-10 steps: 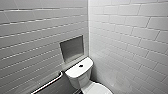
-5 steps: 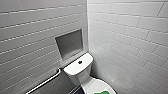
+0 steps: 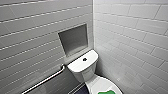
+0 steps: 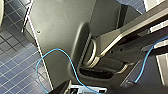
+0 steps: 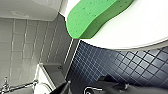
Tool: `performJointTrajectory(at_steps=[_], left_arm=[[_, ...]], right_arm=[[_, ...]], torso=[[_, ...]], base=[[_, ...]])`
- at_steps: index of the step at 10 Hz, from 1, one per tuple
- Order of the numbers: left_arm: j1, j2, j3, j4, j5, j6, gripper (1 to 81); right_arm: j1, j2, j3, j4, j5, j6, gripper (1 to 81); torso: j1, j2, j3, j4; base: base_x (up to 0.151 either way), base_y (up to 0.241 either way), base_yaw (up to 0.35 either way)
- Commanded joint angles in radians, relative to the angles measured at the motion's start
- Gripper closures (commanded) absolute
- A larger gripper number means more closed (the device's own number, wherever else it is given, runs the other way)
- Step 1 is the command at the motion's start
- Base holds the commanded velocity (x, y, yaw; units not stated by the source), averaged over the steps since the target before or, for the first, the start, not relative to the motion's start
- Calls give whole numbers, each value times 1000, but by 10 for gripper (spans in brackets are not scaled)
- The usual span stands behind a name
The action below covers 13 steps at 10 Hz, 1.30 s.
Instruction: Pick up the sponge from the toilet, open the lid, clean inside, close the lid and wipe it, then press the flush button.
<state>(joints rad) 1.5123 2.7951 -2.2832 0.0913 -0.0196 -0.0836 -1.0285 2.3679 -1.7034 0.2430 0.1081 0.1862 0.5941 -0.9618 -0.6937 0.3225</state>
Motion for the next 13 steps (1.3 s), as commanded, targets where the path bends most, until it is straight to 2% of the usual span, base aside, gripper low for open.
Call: performJointTrajectory(at_steps=[1, 3, 4, 5, 8, 11, 12, 13], left_arm=[[3, -18, 10, -1, 73, -1, 10], [3, -18, 8, -1, 73, -1, 10], [3, -18, 8, -2, 73, -1, 10], [3, -18, 8, -4, 73, -2, 10], [3, -15, 7, -4, 73, -2, 10], [2, -14, 1, -4, 73, -2, 10], [3, -9, -6, -4, 73, -2, 10], [3, -2, -15, -4, 73, -2, 10]], right_arm=[[81, -30, 24, 7, -36, 38, 10], [104, -36, 28, 9, 11, 81, 10], [133, -45, 48, 7, 19, 101, 10], [158, -53, 80, 6, 21, 105, 10], [208, -48, 93, 7, 19, 147, 10], [251, -34, 90, 7, 19, 191, 10], [265, -33, 90, 7, 21, 211, 10], [282, -31, 90, 7, 21, 234, 10]], torso=[[61, -95, -73, 53], [108, -168, -142, 65], [67, -105, -85, 41], [84, -132, -107, 46], [96, -147, -122, 48], [96, -148, -224, 48], [96, -148, -167, 48], [96, -148, -193, 48]], base=[[0, 0, 0], [0, 0, 0], [0, 0, 0], [0, 0, 0], [0, 0, 0], [0, 0, 0], [0, 0, 0], [0, 0, 0]])
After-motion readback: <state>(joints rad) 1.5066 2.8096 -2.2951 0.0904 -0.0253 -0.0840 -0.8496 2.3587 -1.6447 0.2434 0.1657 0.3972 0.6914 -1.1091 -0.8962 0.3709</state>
